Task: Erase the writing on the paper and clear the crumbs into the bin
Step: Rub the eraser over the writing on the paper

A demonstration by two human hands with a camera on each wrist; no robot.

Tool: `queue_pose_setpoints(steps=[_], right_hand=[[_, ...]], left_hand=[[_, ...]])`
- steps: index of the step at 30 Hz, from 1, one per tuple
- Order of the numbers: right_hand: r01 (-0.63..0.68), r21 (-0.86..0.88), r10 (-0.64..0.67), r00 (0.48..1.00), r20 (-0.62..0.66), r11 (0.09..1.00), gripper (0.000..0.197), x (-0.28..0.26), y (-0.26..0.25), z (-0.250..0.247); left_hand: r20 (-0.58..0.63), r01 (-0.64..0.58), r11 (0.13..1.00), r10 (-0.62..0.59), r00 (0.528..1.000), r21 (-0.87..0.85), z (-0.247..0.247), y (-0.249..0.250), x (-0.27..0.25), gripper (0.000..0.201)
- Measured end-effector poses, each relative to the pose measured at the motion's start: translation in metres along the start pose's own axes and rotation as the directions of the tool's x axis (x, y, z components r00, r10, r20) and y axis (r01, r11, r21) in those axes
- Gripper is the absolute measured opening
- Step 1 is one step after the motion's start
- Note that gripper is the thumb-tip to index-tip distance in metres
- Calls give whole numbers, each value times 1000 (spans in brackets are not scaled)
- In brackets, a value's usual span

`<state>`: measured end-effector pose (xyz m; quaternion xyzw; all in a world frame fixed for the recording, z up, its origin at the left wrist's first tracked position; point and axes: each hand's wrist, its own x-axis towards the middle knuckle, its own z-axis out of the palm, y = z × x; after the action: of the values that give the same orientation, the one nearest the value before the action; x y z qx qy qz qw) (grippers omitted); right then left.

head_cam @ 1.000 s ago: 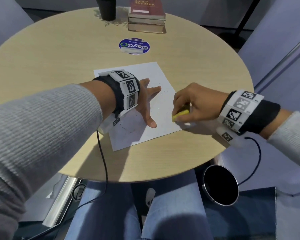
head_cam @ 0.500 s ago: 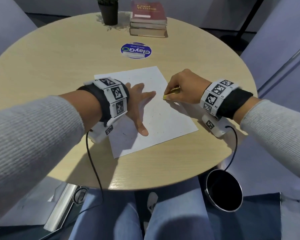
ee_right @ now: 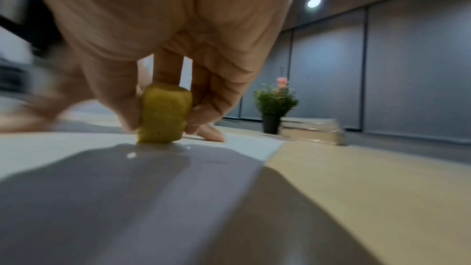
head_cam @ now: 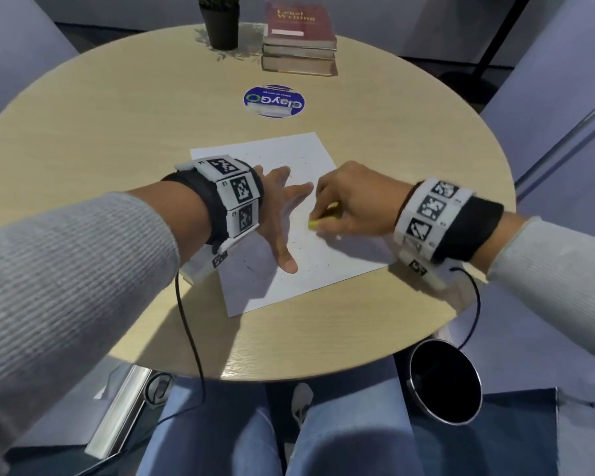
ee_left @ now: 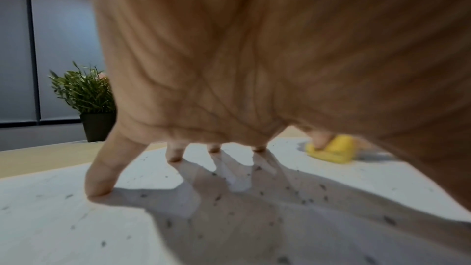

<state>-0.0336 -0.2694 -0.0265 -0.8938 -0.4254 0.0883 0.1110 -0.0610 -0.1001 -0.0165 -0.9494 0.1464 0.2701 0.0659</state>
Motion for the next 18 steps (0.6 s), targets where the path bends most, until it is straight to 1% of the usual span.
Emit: queue_pose_setpoints(steps=[1,2,3,5,6,7,8,10,12,13,14,15,17,18], right_hand=[[58,22,-59,998,37,998,15,-5,-8,3],[85,48,-88,994,59,995,15,-8,-10,3],[74,63,-78,995,60,995,15,-7,-6,0],[-38,59,39,999,-4,998,17,4,13,-8],[-100,47,102,994,-39,994,18,8,21,-11],[-134,27,136,989,-61,991,18,11,27,-11],[-121,5,121,990,-67,993,18,12,26,-9],[-5,-1,5,1000,-9,1000,17,6,6,-1],[100,52,-104,992,71,994,16,-2,-8,4],[102,74,-108,990,87,992,16,-2,-6,2],[64,85,-70,995,72,994,17,2,2,-3],[-2,66,0,999,37,998,18,8,13,-8],[-115,18,116,993,-22,993,21,17,30,-15],[-111,-3,111,993,-31,994,20,18,31,-14]], left_hand=[[6,-1,1000,1,1000,-7,-1,-1,0,150],[7,-4,1000,4,1000,-4,-1,-1,0,148],[4,-6,1000,6,1000,4,0,0,0,149],[-11,1,999,-1,1000,32,0,2,0,154],[-9,14,999,-14,1000,39,1,2,0,154],[-3,28,999,-28,1000,34,2,3,-1,152],[1,38,999,-38,999,30,2,1,0,146],[-17,26,999,-25,1000,43,2,-1,0,136],[-25,18,998,-17,1000,62,0,-2,0,132],[-14,22,998,-21,1000,65,0,-1,-1,132],[0,30,997,-30,1000,67,0,0,-1,134],[9,41,997,-41,999,70,0,0,0,135],[1,47,996,-47,999,78,1,0,2,137],[-8,43,996,-42,999,75,1,-1,2,137]])
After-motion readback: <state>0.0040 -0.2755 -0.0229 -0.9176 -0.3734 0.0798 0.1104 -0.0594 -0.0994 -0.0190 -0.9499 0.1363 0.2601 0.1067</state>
